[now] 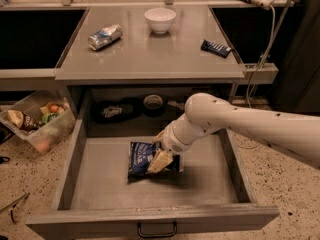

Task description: Pick blue chip bag from top drawer and place on counter

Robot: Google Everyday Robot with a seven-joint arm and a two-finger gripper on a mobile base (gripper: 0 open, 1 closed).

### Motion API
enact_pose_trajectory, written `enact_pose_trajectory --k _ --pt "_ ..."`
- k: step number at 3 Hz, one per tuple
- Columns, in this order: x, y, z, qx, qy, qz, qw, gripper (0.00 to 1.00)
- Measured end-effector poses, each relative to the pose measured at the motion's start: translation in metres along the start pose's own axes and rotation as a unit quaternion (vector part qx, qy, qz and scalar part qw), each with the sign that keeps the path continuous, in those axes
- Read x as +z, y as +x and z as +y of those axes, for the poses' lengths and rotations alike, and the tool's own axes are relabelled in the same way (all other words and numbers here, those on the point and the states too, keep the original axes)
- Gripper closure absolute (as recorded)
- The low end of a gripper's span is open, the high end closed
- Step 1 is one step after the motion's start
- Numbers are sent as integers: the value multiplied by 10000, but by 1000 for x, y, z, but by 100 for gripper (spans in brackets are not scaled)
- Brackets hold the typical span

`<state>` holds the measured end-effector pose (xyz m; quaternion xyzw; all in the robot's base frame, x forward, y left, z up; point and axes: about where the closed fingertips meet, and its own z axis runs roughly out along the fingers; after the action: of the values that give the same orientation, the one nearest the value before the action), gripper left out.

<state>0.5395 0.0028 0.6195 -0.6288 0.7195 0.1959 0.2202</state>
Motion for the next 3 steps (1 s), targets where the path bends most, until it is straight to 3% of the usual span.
enact_pose_trajectory --k 1,2,3 --pt "-20 -8 -6 8 73 58 10000 64" --pt "-70 -24 -22 190 83 -151 9997 88" --pt "-120 -64 -41 212 -163 -464 9986 100"
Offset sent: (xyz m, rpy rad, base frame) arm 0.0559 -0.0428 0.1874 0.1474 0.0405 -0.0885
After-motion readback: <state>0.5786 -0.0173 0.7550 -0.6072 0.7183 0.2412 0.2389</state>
